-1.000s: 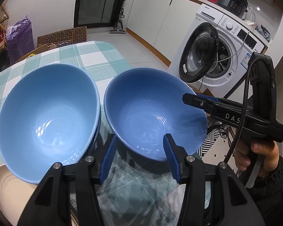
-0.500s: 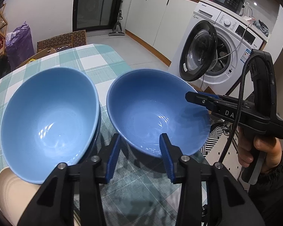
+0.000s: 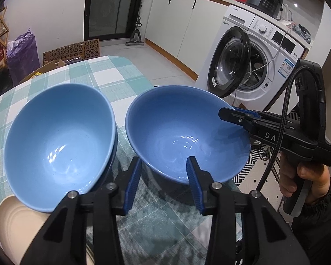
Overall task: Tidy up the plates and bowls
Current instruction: 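Close the left gripper on a blue bowl rim while the right gripper grips the large bowl, then lift the gripped blue bowls and carry them toward the cream plate stack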
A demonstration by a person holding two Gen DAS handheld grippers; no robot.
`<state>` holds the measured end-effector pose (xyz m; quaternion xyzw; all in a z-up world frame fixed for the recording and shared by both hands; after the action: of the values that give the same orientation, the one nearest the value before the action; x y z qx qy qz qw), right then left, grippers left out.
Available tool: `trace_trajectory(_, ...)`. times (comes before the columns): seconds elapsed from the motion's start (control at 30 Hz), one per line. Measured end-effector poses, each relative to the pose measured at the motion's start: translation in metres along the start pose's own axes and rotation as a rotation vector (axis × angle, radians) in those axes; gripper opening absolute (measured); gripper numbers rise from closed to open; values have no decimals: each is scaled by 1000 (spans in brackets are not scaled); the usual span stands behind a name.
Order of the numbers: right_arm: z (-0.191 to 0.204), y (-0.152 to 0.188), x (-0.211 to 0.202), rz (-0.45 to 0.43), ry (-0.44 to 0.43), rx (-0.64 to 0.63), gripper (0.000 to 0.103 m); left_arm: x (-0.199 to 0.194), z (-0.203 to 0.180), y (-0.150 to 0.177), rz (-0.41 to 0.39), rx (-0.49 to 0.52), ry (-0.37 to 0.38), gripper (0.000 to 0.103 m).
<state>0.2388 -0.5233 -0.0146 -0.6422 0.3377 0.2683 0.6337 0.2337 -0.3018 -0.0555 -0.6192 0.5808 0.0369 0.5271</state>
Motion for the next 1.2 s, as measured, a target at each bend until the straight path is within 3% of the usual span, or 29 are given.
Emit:
trace_trajectory(0.63,-6,-8,-42,-87,21,-2,25,-24,-18,-10,-56,58,4,41)
trace_trajectory(1.2,22,-26,-81,-161,24,-45,25,-62,-11,-21,-126,64,-14,41)
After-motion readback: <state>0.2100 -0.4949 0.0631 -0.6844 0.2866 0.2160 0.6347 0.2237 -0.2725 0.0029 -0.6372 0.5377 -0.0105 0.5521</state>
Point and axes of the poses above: each gripper's, at about its wrist camera, not at the fingertips, and x roughly the way its jaws point, z to its left, y to its underside, the point moved 10 cm from there along x, roughly the way its jaws point, and after that the axes turned 15 degrees about y, right-handed, at the moved point
